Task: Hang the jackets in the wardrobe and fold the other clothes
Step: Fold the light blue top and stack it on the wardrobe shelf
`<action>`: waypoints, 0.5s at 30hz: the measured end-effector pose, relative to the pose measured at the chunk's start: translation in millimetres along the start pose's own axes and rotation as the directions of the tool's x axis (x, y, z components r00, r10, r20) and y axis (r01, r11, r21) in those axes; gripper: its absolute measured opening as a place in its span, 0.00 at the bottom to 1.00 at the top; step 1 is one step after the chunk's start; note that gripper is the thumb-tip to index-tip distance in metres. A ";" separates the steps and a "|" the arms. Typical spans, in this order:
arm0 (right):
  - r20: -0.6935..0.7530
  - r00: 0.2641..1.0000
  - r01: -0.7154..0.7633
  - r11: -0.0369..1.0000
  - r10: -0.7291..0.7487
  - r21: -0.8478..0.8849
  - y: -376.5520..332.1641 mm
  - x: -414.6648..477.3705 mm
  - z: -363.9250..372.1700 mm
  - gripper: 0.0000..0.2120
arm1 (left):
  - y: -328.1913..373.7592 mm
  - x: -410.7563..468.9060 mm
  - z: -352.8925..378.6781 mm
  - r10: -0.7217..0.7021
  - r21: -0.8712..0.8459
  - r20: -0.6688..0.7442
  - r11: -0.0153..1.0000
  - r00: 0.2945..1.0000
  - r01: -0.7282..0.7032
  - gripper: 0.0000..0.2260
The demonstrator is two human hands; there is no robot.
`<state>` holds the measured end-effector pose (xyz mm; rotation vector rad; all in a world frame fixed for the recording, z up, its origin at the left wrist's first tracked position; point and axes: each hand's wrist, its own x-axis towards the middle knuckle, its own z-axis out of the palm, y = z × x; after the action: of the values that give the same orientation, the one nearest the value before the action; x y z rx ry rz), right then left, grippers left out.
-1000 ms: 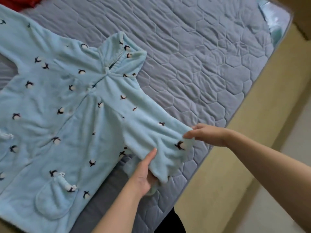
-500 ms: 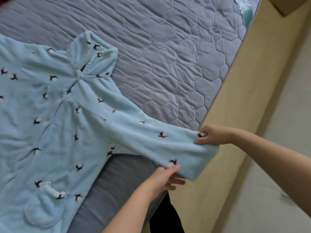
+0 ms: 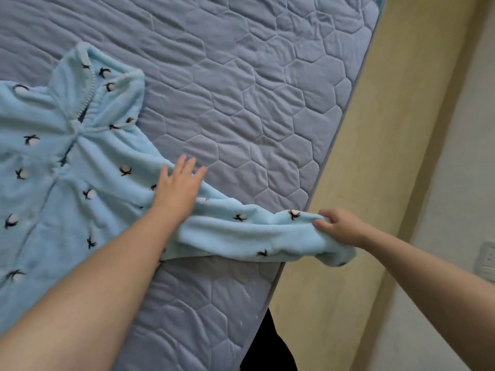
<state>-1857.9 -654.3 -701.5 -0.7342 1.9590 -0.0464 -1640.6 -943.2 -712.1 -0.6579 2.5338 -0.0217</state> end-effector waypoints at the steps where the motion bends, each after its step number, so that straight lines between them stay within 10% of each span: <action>1: -0.025 1.000 0.015 1.000 -0.015 0.001 8.2 1.3 2.3 0.14 | -11.0 17.4 -3.2 0.045 0.062 0.028 0.997 0.999 -0.047 0.23; 7: -0.021 0.998 -0.065 0.998 0.066 0.025 64.2 -1.4 17.5 0.21 | -38.4 78.2 -13.7 0.289 -0.078 -0.066 0.953 0.955 -0.293 0.05; 12: 0.118 0.988 -0.101 0.995 0.102 -0.014 65.7 10.2 31.6 0.16 | -70.3 87.1 -7.0 0.347 0.263 0.296 0.866 0.890 -0.425 0.13; 15: 0.156 0.978 -0.137 0.990 0.142 -0.046 60.4 18.6 31.0 0.18 | -78.9 97.6 -12.3 0.258 0.311 0.016 0.917 0.966 -0.250 0.08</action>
<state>-1866.8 -606.1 -752.1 -0.6021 1.8576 0.1282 -1684.1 -1058.8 -737.3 -0.2020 2.5423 -0.3333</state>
